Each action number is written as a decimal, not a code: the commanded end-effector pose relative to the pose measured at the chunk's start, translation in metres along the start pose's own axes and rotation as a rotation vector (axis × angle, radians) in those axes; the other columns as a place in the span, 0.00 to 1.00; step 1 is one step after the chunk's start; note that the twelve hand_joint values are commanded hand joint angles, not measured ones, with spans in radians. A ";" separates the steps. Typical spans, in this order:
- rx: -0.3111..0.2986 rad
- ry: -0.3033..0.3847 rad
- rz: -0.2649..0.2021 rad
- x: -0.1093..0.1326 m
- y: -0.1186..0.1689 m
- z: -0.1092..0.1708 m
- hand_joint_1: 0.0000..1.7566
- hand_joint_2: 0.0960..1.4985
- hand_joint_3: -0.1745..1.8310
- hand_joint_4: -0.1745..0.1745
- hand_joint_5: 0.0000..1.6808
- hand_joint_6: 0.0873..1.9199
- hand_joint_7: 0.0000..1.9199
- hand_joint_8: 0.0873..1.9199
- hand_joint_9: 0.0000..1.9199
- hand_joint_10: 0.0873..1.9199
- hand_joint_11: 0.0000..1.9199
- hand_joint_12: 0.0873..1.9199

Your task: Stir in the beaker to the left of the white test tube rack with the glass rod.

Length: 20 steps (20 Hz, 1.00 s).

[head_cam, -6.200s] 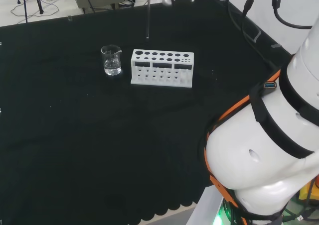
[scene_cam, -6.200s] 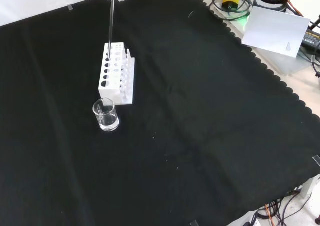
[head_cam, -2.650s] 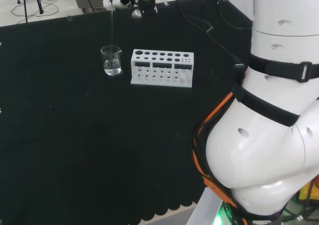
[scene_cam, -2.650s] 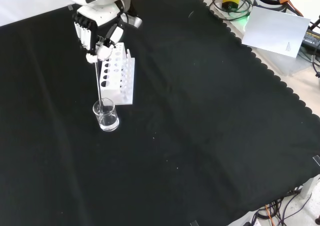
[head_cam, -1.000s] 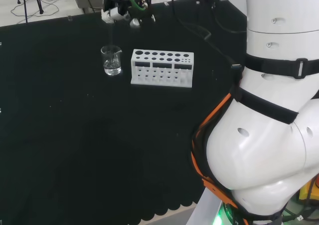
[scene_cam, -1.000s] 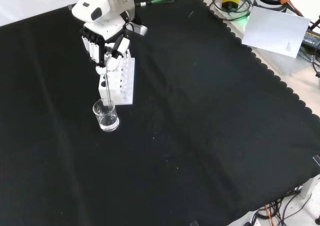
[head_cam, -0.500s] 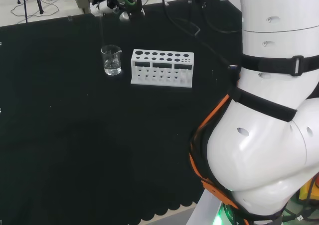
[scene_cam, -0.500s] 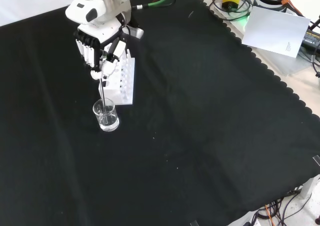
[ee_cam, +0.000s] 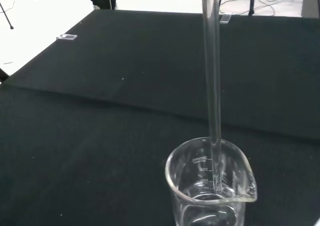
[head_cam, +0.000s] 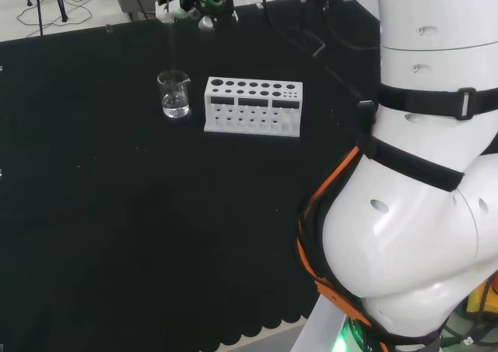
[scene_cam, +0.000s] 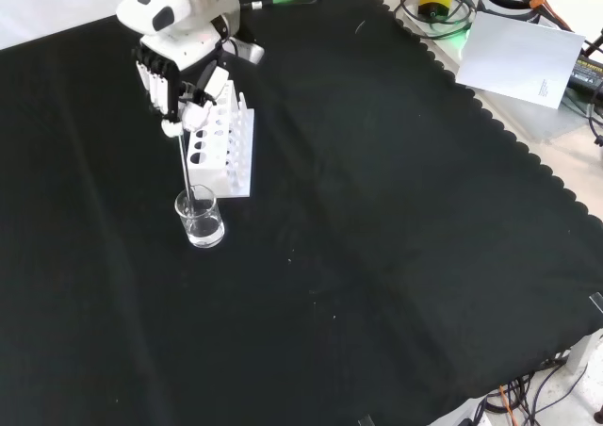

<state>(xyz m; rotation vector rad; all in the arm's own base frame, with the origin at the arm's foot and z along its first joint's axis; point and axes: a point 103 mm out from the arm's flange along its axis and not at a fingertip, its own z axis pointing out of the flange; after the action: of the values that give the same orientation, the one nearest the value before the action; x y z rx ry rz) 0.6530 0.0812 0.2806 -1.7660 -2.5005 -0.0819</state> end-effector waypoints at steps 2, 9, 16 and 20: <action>-0.008 -0.038 0.012 0.007 -0.016 -0.007 0.74 0.72 0.00 0.00 0.79 0.00 0.62 0.50 0.95 0.31 0.80 0.49; 0.011 -0.032 -0.035 0.037 -0.008 0.001 0.74 0.72 0.00 0.00 0.79 0.00 0.62 0.50 0.95 0.31 0.80 0.49; 0.009 -0.018 -0.043 0.032 0.008 0.010 0.74 0.72 0.00 0.00 0.79 0.00 0.62 0.50 0.95 0.31 0.80 0.50; 0.029 -0.037 0.004 0.010 0.012 0.015 0.74 0.72 0.00 0.00 0.79 0.00 0.62 0.50 0.95 0.31 0.80 0.50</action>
<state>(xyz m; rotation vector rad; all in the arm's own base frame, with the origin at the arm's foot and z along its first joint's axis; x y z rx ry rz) 0.6504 0.1118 0.2760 -1.7312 -2.5445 -0.0577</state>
